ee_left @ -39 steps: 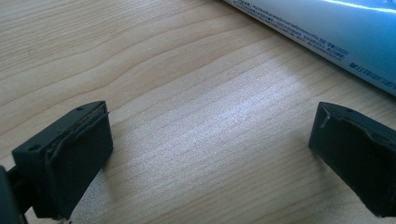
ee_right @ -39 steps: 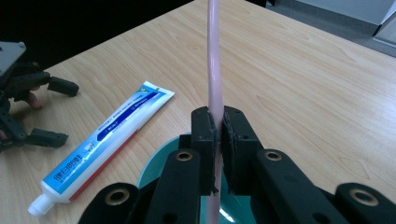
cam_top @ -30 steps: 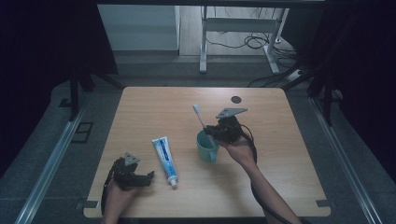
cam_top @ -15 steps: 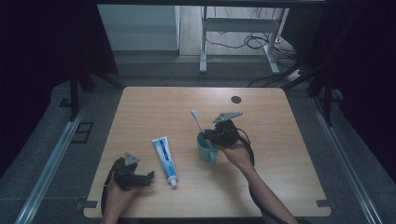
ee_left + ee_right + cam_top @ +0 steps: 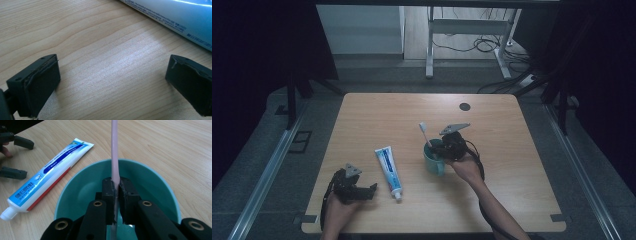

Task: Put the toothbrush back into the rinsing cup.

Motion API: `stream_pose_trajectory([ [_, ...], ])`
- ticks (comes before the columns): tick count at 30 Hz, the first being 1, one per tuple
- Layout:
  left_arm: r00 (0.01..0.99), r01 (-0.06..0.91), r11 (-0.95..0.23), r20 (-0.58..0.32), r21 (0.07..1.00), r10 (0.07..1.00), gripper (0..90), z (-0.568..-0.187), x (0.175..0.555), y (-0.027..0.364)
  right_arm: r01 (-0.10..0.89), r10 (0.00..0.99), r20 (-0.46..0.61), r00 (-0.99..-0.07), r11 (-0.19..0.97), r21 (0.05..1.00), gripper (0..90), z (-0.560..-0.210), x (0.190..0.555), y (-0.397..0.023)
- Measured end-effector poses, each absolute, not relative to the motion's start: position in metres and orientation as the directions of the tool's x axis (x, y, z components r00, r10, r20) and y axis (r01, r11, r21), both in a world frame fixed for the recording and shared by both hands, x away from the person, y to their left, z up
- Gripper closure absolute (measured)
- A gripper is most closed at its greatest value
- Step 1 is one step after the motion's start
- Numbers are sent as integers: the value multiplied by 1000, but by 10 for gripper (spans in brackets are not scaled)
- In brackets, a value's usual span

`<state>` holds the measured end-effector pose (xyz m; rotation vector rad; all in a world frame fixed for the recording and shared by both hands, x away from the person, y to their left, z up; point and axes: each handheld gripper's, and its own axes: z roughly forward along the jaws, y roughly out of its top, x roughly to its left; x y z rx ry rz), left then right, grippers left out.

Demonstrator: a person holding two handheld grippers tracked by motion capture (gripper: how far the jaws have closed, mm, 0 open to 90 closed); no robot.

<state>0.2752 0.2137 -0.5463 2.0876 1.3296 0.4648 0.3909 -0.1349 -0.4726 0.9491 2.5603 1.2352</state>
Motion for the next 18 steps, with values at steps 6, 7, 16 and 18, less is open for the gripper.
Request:
stream_pose_trajectory([
  [6,433,685,-307,-31,660,901,0,-546,275,214,485,599,142,-788,463,742,822,-473,391,-136],
  [7,433,685,-307,-31,660,901,0,-546,275,214,487,599,144,-787,461,742,822,-473,391,-136],
  [16,433,685,-307,-31,660,901,0,-546,275,214,490,603,143,-785,463,738,806,-474,391,-137],
  [18,433,685,-307,-31,660,901,0,-546,275,214,492,604,143,-784,463,738,794,-474,391,-138],
])
